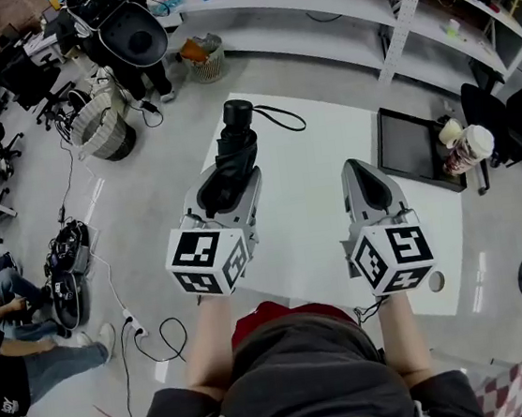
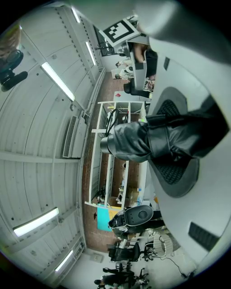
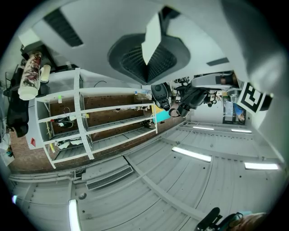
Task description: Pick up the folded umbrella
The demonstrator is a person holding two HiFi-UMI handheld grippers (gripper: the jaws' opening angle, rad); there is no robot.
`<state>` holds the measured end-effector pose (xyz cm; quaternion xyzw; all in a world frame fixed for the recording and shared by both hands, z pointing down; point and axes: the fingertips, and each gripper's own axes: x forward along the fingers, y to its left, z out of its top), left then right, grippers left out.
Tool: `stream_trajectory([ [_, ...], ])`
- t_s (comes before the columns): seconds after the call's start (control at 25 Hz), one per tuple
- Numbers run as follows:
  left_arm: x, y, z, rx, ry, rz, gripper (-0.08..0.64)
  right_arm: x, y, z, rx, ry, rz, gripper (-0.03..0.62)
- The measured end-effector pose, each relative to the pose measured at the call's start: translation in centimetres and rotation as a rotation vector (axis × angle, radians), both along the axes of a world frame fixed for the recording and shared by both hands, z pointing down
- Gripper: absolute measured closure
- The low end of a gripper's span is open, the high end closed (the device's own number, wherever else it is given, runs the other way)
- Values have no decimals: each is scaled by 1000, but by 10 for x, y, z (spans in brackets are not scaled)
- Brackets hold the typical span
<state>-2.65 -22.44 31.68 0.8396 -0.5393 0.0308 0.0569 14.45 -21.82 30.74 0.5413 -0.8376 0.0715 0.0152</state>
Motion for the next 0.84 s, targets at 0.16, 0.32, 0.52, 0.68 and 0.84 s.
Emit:
stream_trajectory([
  [0.16,4,1,-1,1,-1,-5,336,3,0,-1,2,-2,-5,574],
  [0.32,5,2,1,0,-2,-10,336,3,0,1,3,2,-15,574],
  [0.52,5,3,2,-4,-1,-20,336,2,-1,3,0,9,-32,575],
  [0.68,1,5,4,-7,-1,-29,336,-1,1,6,-2,14,-38,575],
  [0.84,-3,7,5,-10,0,-35,336,-5,3,6,0,14,-43,575],
])
